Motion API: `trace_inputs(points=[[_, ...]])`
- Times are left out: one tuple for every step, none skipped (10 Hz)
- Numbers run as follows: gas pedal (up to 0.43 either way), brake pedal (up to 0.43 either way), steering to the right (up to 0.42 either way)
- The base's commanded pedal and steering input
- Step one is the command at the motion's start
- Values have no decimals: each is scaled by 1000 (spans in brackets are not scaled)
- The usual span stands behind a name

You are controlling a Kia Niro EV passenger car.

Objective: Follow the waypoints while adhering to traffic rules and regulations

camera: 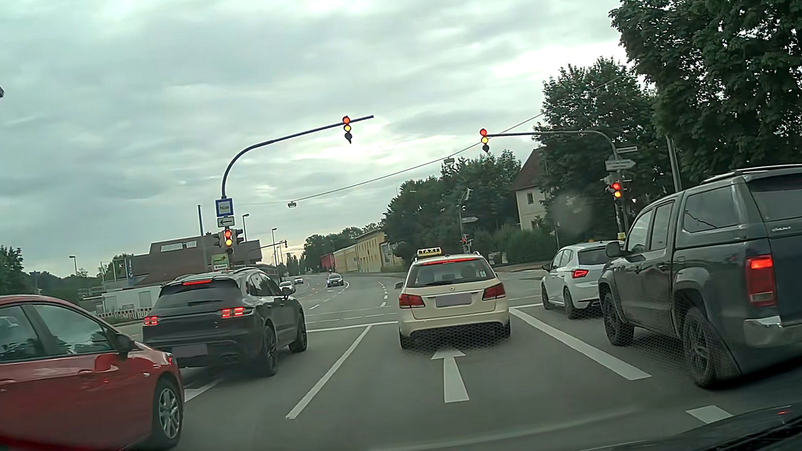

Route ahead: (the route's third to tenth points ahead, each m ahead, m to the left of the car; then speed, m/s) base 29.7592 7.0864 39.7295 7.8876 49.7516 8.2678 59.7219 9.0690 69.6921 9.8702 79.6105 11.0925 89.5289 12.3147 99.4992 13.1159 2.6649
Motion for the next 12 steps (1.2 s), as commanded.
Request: trace_inputs(points=[[0,104,-2],[0,110,-2],[0,110,-2],[0,110,-2],[0,110,-3],[0,104,-2],[0,43,-2],[0,0,-3],[0,0,-4],[0,0,-5],[20,0,-6],[67,0,-6]])
